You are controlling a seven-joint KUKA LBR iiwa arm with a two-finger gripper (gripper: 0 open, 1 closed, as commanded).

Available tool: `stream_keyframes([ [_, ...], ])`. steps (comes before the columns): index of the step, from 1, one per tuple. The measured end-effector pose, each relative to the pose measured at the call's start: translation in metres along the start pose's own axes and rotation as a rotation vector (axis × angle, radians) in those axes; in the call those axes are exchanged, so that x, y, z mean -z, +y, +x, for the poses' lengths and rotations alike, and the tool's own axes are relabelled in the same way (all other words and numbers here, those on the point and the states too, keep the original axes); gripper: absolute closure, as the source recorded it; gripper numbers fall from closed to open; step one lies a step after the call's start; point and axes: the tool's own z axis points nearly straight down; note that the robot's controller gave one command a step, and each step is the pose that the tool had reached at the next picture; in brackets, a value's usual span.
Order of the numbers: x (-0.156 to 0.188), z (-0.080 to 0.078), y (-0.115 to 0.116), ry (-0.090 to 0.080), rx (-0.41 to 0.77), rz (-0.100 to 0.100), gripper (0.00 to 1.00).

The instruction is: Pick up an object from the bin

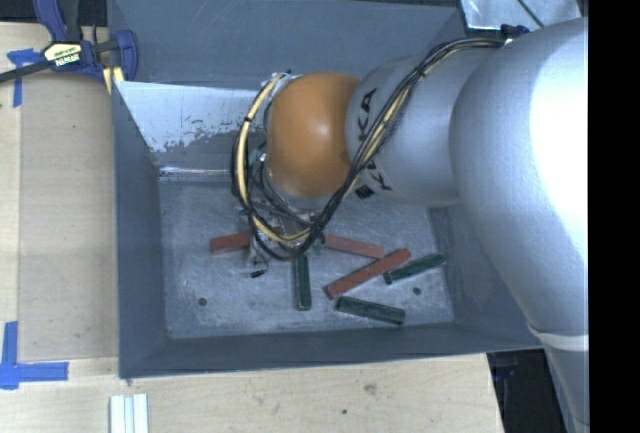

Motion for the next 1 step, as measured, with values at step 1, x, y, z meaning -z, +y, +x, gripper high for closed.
stream_keyframes([
  [1,0.0058,0.0019,-0.0002,0.006,0.000,0.001,1.00],
])
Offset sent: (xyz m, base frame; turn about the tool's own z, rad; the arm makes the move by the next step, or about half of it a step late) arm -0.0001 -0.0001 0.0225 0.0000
